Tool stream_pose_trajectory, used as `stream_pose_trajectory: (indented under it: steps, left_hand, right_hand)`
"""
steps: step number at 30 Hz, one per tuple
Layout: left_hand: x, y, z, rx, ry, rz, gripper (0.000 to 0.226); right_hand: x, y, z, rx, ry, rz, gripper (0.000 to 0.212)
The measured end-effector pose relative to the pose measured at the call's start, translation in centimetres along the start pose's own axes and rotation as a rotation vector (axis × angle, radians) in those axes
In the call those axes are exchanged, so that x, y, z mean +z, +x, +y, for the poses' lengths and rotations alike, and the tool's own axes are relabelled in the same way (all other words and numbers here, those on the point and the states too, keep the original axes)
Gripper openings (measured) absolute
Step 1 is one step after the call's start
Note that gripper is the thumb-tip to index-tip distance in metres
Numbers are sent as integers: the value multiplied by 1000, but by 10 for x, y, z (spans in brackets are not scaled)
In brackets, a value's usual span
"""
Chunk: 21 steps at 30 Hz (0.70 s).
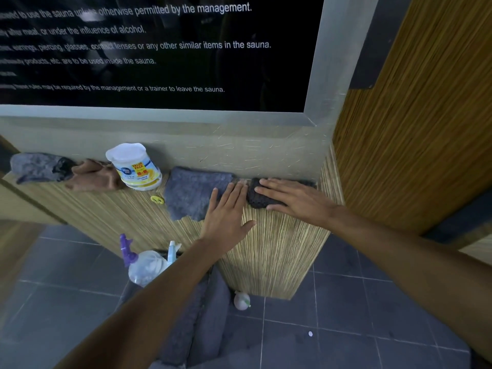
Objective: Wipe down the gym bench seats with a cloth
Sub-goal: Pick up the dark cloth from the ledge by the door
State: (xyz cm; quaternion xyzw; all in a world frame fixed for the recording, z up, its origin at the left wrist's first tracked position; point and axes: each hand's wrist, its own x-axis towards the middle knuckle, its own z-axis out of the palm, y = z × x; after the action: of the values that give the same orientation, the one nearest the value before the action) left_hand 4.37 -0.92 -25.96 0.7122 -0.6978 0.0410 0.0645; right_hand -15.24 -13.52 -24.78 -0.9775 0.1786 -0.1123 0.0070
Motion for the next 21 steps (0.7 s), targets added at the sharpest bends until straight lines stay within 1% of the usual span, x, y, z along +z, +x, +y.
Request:
stream_pose_trajectory:
  steps: [4,7,9,12,14,17,21]
  left_hand:
    - [-6,-4,1,-9,-2,-37,86]
    - [-14,-4,3,-11,-6,-39,85]
    - [-19,-6,6,-10,-24,-28,84]
    - [-26,-9,12,1,-54,-2,83]
    - [-30,-11,17,-1,-76,11,81]
    - [-37,-14,30,14,-100,23,79]
    - [-44,-19,68,96,-157,-18,77]
  right_hand:
    - [1,0,-3,11,-9,9,57]
    - [-2,-2,-7,54,61,8,51]
    - [-7,-5,-14,149,143,5,52]
    - [-17,-15,-32,377,276,12,50]
    - [-23,-28,-47,485,421,74,49]
    - [-31,-54,-70,639,638,212,46]
    - [-39,-100,-103,909,778,453,41]
